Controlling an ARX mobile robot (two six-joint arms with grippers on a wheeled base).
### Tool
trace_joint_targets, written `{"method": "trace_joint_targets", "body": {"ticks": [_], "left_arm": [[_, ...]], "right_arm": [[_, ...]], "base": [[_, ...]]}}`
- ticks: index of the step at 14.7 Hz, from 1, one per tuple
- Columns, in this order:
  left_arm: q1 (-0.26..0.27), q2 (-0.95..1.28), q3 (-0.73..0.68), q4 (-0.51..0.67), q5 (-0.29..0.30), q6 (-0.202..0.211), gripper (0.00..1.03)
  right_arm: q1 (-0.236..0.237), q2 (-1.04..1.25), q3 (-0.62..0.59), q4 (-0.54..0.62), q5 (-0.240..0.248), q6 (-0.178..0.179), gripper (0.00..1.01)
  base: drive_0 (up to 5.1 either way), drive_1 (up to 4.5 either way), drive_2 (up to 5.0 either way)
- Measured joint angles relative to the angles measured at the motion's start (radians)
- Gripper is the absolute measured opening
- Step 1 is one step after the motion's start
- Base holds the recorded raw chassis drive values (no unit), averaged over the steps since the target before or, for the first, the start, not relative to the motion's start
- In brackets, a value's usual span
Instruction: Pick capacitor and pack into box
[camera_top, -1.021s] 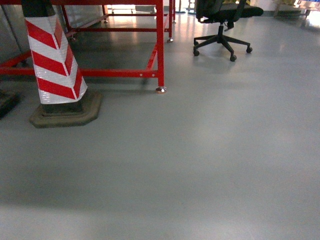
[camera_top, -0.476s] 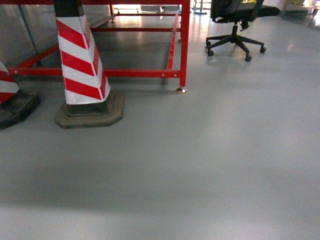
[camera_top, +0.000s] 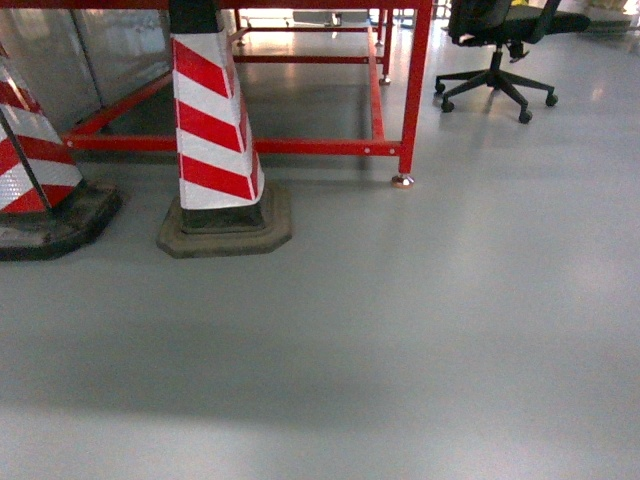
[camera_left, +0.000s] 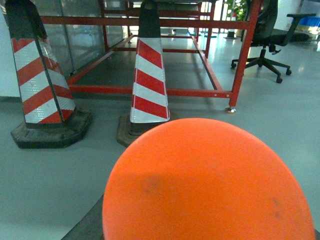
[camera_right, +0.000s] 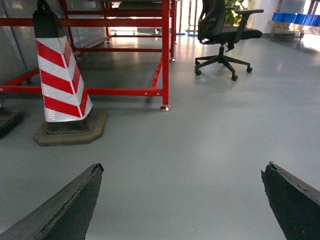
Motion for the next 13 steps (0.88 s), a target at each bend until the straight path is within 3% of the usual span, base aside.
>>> {"method": "trace_joint_targets", "body": {"ticks": [11,13], "left_arm": [[0.000,0.000,0.000,-0.002,-0.002,0.000,0.44],[0.000,0.000,0.000,-0.002,-0.005,0.000,0.44]], "right_arm": [[0.000,0.000,0.000,-0.001,0.000,0.000,0.98],[0.000,0.000,0.000,0.002,-0.002,0.000,0.98]], "base": [[-5.0,2.46,2.5],[0.0,0.00,0.0]]}}
